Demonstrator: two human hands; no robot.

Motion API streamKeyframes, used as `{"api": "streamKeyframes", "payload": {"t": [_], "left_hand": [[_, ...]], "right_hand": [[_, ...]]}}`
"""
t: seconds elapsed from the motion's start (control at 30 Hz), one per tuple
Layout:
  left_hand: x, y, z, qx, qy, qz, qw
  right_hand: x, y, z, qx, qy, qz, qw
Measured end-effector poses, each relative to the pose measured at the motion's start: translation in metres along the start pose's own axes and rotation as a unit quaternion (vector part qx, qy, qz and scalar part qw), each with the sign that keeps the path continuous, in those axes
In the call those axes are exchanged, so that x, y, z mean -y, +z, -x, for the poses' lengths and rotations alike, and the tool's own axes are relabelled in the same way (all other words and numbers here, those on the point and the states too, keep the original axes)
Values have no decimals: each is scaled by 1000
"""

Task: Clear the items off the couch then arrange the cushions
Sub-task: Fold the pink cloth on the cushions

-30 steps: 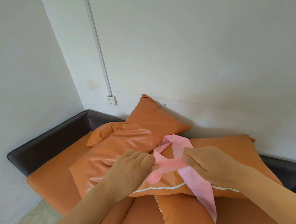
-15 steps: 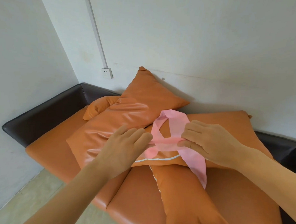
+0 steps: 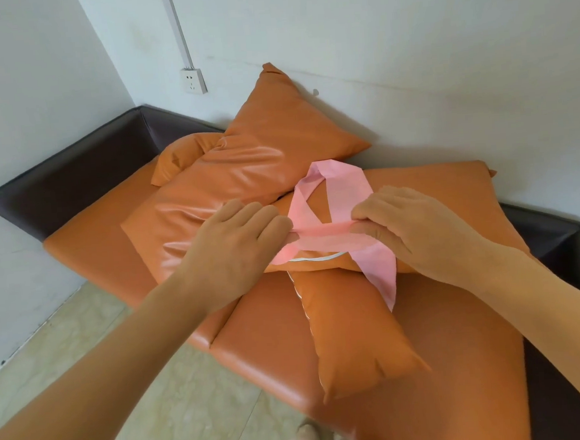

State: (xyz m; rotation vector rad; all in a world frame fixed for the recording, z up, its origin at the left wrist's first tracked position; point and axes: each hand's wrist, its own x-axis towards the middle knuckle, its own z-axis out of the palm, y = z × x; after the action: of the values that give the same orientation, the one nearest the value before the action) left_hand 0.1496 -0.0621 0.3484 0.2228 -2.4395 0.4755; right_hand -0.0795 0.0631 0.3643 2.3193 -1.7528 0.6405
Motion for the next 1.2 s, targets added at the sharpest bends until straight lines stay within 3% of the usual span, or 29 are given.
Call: {"api": "streamKeyframes", "payload": {"t": [0.23, 0.4, 0.63, 0.87, 1.0, 1.1, 1.2], "left_hand": [[-7, 1, -3, 10, -13, 5, 1000], [-10, 7, -4, 37, -26, 114, 992], [-7, 11, -16, 51, -8, 174, 983], [-14, 21, -29, -12, -29, 146, 989], [-18, 25, -29, -7, -36, 141, 989], [-15, 24, -30, 15, -45, 146, 988], [-6, 19, -32, 41, -48, 153, 986]], "right_hand": [[-2, 16, 6, -26, 26, -48, 998], [-4, 11, 10, 5, 39, -129, 991], [-24, 2, 11, 57, 32, -95, 993], [-36, -8, 13, -21, -29, -23, 999], [-40, -9, 12, -30, -35, 9, 999], [-36, -8, 9, -11, -26, 0, 1000], [-29, -8, 2, 48, 52, -62, 996]]}}
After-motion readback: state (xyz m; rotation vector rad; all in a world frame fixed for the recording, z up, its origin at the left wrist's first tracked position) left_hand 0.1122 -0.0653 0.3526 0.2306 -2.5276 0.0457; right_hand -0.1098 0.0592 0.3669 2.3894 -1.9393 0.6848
